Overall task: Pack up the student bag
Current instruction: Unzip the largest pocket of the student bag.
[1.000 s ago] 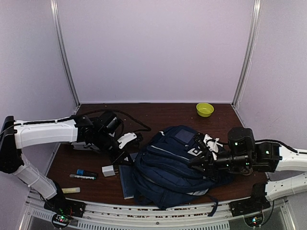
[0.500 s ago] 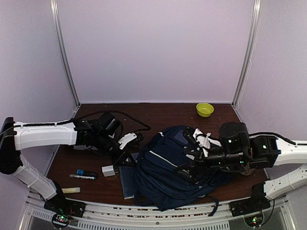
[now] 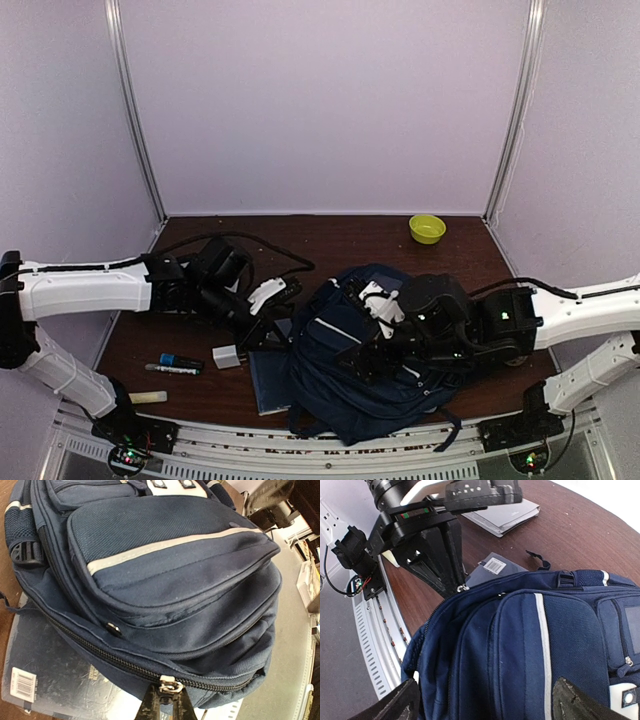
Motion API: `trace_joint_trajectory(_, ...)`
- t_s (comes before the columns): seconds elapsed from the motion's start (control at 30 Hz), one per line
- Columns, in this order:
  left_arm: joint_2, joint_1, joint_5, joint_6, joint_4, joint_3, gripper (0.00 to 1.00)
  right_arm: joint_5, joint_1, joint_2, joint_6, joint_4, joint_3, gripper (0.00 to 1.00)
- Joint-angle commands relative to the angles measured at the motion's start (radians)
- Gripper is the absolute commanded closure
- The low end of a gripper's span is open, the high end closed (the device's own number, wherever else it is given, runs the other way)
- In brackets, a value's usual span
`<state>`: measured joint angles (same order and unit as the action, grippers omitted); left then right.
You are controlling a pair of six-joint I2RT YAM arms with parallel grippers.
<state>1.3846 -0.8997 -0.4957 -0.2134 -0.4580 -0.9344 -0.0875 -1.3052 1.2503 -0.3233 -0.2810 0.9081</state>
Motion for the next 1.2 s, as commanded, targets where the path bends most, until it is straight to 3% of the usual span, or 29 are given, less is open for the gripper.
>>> trace_joint_trajectory(0.0, -0.032, -0.017, -0.056, -0.04, 0.15, 0.002, 1.0, -0.029, -0.04, 0.051, -0.026, 0.043, 0.074, 0.08)
trace_joint_trajectory(0.43, -0.053, -0.031, -0.06, -0.054, 0.157, 0.006, 1.0, 0.014, -0.057, 0.216, -0.008, 0.099, 0.135, 0.38)
trace_joint_trajectory(0.53, -0.051, -0.031, -0.058, -0.053, 0.157, 0.009, 1.0, 0.017, -0.056, 0.225, -0.007, 0.118, 0.124, 0.55)
trace_joint_trajectory(0.73, -0.047, -0.031, -0.05, -0.05, 0.159, 0.011, 1.0, 0.043, -0.055, 0.21, -0.015, 0.148, 0.098, 0.99)
trace_joint_trajectory(1.17, -0.061, -0.03, 0.084, 0.029, 0.013, -0.006, 1.0, 0.164, -0.055, 0.09, -0.01, 0.159, 0.003, 1.0)
